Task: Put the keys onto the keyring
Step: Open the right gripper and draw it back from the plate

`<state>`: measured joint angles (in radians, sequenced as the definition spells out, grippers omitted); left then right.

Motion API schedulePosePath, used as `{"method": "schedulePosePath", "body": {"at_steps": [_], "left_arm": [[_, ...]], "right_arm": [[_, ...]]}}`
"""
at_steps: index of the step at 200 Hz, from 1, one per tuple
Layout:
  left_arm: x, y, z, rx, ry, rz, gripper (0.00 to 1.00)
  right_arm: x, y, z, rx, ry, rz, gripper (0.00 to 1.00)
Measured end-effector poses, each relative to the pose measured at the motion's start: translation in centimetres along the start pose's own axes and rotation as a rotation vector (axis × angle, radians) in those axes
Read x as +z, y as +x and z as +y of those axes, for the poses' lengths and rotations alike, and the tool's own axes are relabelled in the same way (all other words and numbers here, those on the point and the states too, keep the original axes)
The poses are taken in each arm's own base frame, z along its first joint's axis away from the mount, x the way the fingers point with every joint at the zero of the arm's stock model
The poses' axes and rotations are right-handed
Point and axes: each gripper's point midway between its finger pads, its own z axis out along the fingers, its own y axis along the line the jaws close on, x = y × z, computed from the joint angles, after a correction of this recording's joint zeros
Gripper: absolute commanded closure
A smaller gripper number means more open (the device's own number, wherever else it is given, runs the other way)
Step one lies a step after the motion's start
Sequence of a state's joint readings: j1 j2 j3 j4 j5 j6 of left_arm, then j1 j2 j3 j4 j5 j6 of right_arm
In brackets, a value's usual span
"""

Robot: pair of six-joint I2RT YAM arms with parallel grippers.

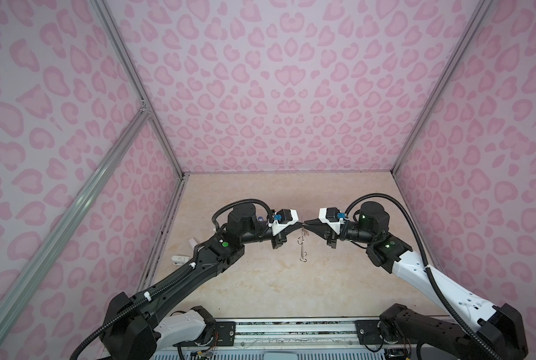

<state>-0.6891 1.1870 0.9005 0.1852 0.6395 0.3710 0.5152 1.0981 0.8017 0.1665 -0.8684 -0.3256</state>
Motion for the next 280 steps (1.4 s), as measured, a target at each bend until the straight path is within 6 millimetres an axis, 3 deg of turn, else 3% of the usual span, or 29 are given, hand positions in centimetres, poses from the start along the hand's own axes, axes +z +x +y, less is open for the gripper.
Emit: {"method": "schedulePosePath", "body": {"at_steps": [43,76,101,129,160,224,280], "left_arm": [[0.0,0.1,0.0,0.014,0.0,0.003,0.96],[-0.1,0.3,0.2,0.016,-0.015,0.016,0.74],[-0.5,0.7,0.9,0.036,-0.062,0.07,0.68],[-0.9,0.0,2.0,0.098,-0.107,0.123,0.68],[-0.8,-0.1,1.7,0.165,-0.103,0.191,0.7],[0.6,1.8,0.2,0.227,-0.049,0.322,0.72],[1.4,3.3,-0.2,0.253,-0.038,0.405,0.73]], "right_arm": [[0.1,0.0,0.2,0.011,-0.015,-0.002,1.0],[0.0,0.1,0.2,0.013,-0.012,0.004,1.0],[0.0,0.8,0.1,0.031,-0.006,0.053,1.0],[0.1,1.8,-0.2,0.049,0.006,0.139,1.0],[0.2,3.3,0.1,0.071,0.007,0.243,1.0],[0.4,5.0,0.6,0.11,0.013,0.362,1.0],[0.4,5.2,0.7,0.113,0.021,0.381,1.0]]}}
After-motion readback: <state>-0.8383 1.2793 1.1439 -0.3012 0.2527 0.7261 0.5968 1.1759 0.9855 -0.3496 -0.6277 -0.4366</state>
